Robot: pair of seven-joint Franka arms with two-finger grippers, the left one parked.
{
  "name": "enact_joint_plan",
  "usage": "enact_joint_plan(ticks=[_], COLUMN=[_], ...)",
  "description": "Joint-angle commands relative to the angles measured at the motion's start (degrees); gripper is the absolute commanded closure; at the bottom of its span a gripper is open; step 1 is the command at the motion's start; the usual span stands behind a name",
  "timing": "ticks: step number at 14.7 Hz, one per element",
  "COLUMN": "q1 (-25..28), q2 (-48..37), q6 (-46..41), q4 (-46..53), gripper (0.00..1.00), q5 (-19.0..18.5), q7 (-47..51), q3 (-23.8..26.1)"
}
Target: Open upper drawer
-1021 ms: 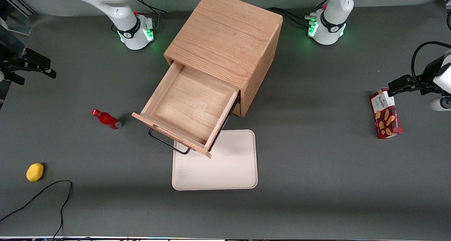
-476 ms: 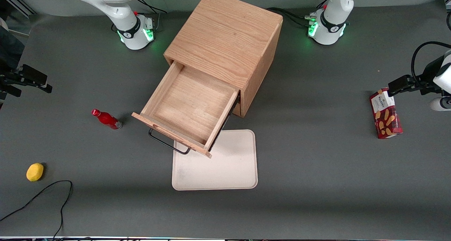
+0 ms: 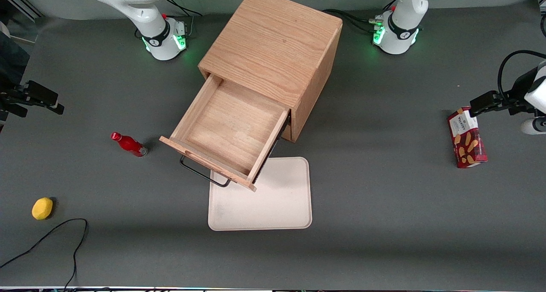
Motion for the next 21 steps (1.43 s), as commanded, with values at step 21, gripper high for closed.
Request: enact_joint_plan(ticks=[21], q1=[1.23], q2=[-1.35], q6=[1.19], q4=[-1.54], gripper=[0.0], q5=[-2.35], q7=[2.35], q3=[-1.69])
